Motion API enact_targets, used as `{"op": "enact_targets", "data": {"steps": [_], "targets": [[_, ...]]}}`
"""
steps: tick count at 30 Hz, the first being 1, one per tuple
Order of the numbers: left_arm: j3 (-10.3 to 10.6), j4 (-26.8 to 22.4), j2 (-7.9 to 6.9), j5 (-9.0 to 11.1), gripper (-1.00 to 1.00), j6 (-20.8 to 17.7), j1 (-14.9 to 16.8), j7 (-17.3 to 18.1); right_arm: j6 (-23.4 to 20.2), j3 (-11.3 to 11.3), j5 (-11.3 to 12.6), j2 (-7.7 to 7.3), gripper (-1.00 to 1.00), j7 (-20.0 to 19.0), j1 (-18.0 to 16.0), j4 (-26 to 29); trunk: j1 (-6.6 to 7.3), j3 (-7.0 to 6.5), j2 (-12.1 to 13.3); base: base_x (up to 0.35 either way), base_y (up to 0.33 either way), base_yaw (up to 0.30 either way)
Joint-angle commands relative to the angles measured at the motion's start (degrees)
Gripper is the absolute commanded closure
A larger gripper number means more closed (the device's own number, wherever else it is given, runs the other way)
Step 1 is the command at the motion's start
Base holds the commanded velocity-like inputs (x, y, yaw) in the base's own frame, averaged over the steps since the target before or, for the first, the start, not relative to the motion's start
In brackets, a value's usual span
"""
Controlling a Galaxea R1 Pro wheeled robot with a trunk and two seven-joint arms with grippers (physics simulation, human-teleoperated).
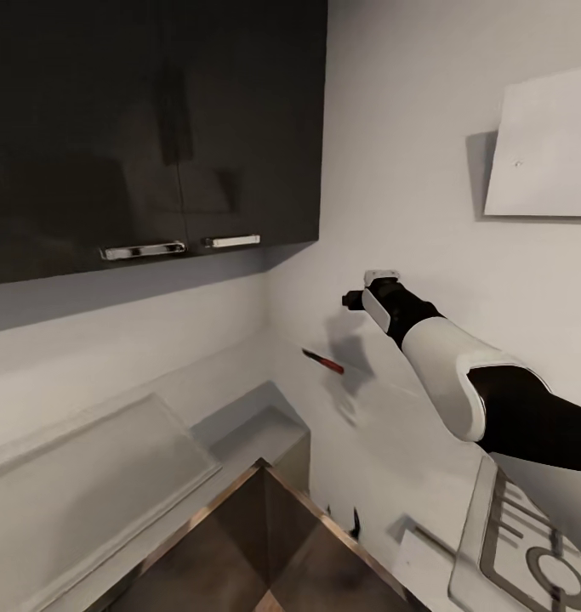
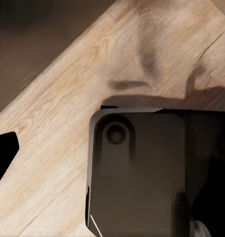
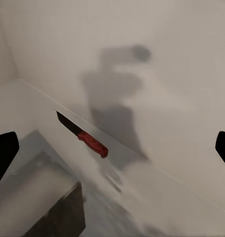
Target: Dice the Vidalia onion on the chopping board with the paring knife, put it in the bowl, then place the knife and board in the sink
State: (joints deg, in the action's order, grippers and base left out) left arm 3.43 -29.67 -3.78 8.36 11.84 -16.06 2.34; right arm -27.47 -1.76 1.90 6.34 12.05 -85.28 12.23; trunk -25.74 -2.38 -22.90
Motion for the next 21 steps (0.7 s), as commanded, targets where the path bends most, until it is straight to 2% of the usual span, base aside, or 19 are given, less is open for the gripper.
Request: {"op": "enact_targets", "data": {"steps": [1,8,14,21], "targets": [[0.35,-0.04,-0.08,0.60,-1.00,0.11,-0.03,0.04,-0.30,-0.19,0.21,0.00,-1.00,0.25,0.00,0.08,-0.04,0.01,-0.02,0.232,0.052,0.000],[0.35,0.52,-0.29,0.59,-1.00,0.78,-0.03,0.04,-0.30,-0.20,0.21,0.00,-1.00,0.25,0.00,0.08,-0.04,0.01,-0.02,0.217,0.030,0.000],[0.35,0.65,-0.27,0.60,-1.00,1.12,-0.03,0.04,-0.30,-0.19,0.19,-0.01,-1.00,0.27,-0.01,0.04,-0.04,0.01,-0.02,0.053,0.012,0.000],[0.35,0.67,-0.26,0.60,-1.00,1.17,-0.03,0.04,-0.30,-0.18,0.14,-0.01,-1.00,0.26,0.00,-0.07,-0.04,0.01,-0.02,0.121,0.123,0.000]]}}
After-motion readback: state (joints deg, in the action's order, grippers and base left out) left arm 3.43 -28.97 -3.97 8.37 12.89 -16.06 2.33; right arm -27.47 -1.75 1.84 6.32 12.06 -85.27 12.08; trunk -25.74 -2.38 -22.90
